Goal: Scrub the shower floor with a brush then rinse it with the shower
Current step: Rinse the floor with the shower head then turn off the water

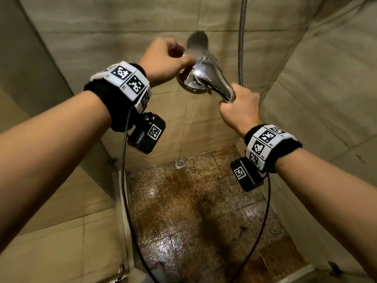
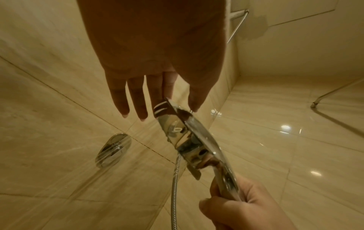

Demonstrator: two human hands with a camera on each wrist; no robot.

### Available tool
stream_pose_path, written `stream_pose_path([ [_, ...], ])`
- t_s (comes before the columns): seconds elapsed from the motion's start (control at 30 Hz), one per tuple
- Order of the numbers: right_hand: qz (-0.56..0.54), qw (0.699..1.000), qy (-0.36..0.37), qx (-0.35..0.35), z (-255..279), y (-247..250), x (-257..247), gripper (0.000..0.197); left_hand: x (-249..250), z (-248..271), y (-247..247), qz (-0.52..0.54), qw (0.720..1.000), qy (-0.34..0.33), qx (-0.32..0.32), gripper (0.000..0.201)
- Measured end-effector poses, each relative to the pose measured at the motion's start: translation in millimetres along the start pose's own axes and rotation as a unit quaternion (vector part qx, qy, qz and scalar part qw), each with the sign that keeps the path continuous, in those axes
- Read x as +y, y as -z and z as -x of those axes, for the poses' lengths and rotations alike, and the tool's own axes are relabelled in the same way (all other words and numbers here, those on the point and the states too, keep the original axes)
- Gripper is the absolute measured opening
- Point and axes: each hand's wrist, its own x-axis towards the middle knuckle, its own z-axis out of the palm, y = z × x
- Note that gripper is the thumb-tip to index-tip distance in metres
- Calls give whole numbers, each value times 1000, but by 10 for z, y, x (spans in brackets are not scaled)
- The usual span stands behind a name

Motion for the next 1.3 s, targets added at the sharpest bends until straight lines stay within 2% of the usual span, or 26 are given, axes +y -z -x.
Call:
stream_pose_path([
  [0.17,15,1000,-14,-18,69,44,-158,13,15,120,90,28,999,1,26,33],
  [0.53,27,999,-4,-46,328,82,-341,10,-126,437,245,24,999,7,47,40],
  [0.73,26,998,14,-61,528,130,-420,8,-155,668,300,37,998,15,58,32],
  [0.83,48,995,25,-80,588,187,-431,8,-194,762,291,21,998,20,47,35],
  [0.9,73,995,33,-67,633,203,-384,7,-234,833,259,28,998,28,41,35],
  [1.0,79,996,33,-36,723,161,-298,23,-234,932,173,56,997,27,35,42],
  [1.17,82,996,6,-26,963,144,-242,19,-269,1023,55,40,999,-3,16,29],
  [1.3,72,997,-13,7,1113,28,-284,21,-353,1101,102,77,997,-12,-4,30],
])
